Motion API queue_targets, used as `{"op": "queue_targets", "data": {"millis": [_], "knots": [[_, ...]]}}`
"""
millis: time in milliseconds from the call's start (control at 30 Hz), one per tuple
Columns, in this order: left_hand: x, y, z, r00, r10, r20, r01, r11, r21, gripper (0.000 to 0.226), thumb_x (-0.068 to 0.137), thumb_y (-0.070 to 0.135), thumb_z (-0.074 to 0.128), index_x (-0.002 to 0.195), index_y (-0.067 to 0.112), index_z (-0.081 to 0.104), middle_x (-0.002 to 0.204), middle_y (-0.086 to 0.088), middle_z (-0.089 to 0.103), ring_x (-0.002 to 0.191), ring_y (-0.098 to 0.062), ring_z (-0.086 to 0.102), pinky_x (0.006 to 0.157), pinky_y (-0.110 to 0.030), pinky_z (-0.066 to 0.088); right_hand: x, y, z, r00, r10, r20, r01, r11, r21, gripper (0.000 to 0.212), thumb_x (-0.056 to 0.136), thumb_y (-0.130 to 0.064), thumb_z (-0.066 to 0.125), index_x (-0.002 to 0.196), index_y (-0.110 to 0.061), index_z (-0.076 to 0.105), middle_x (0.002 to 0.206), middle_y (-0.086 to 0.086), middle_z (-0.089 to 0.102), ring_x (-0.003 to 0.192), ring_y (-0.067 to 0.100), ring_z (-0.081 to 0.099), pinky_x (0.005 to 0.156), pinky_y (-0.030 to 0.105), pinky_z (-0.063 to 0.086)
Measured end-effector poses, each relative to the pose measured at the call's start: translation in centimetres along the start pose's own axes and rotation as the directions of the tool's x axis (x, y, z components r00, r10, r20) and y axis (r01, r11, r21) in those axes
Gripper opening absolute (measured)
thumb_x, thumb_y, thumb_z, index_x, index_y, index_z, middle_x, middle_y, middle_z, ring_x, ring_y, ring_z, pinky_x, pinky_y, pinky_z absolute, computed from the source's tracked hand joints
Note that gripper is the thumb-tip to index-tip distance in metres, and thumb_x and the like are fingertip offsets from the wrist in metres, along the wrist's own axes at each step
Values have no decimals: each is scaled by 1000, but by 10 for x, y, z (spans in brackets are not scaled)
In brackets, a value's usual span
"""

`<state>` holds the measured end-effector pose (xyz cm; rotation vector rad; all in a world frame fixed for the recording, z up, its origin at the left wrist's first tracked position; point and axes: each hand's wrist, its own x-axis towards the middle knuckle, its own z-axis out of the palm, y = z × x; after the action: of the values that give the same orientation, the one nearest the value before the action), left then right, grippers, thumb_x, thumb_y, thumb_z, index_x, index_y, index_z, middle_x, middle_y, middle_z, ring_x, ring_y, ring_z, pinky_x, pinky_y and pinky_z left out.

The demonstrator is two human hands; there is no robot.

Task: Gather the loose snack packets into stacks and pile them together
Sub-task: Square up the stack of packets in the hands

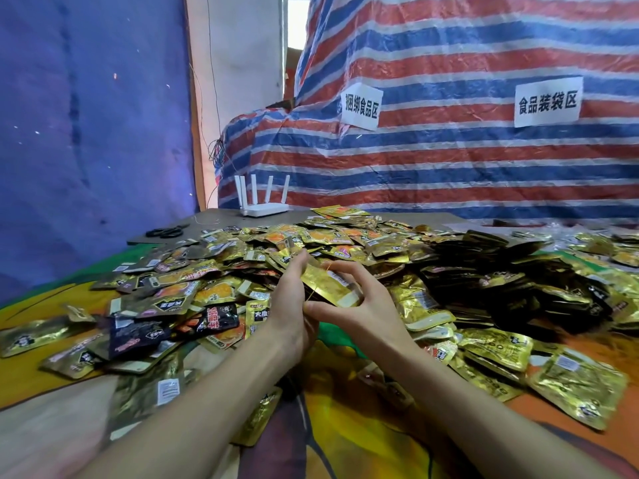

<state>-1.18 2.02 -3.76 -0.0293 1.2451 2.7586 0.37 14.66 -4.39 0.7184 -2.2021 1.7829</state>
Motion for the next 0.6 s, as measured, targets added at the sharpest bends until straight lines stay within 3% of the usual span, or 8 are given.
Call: {"op": "queue_targets", "data": {"millis": [100,167,267,333,400,500,567,600], "knots": [[0,0,-2,1000,-2,5,2,1000,16,60,92,54,57,81,1,81,92,-18,76,81,-33,76,62,-39,61,1,1,2,1000,-23,-11,23,1000,-7,59,70,-18,92,122,-23,65,118,-14,64,98,-21,57,77,-1,41],[0,-1,-2,1000,1,8,-1,1000,18,60,94,52,55,73,1,80,85,-17,76,74,-32,76,55,-36,59,2,2,2,999,-34,-40,33,999,-38,62,67,-20,94,121,-25,65,121,-12,65,108,-9,59,88,9,45],[-1,1,0,1000,5,-18,-5,1000,20,56,97,47,54,80,0,80,87,-18,76,76,-33,76,60,-40,62,4,4,-1,998,-34,-52,30,997,-66,63,63,-25,95,116,-26,62,122,-11,65,115,3,60,98,28,50],[0,1,1,997,37,-70,-32,998,60,49,96,46,56,97,1,75,98,-20,75,92,-37,74,83,-48,61,6,5,-6,998,-54,-43,47,988,-148,62,59,-35,94,111,-31,60,119,-10,65,109,1,61,91,25,52],[0,-1,0,993,54,-101,-43,993,110,49,94,46,59,109,2,72,114,-21,72,108,-40,69,102,-54,51,8,5,-9,999,-34,2,33,970,-240,68,53,-51,89,112,-38,57,120,-14,62,109,-3,58,84,19,48],[-3,-4,-1,999,27,-44,-20,987,162,53,89,53,63,121,11,71,125,-17,68,115,-37,66,103,-52,50,7,7,-10,994,42,103,-8,950,-311,94,52,-59,83,135,-37,45,126,-23,53,114,-8,51,81,9,42],[-1,-4,-3,999,43,-9,-40,971,237,54,87,55,64,125,17,70,130,-14,65,121,-35,62,103,-50,50,5,7,-10,991,44,128,0,945,-328,96,56,-55,84,140,-37,39,120,-31,48,107,-17,49,73,3,43],[2,-4,-5,999,44,5,-44,963,267,48,88,53,63,117,16,75,123,-14,68,116,-34,66,99,-48,53,5,7,-11,991,42,126,3,943,-333,94,58,-51,85,139,-36,39,118,-30,49,103,-16,52,70,3,44]]}}
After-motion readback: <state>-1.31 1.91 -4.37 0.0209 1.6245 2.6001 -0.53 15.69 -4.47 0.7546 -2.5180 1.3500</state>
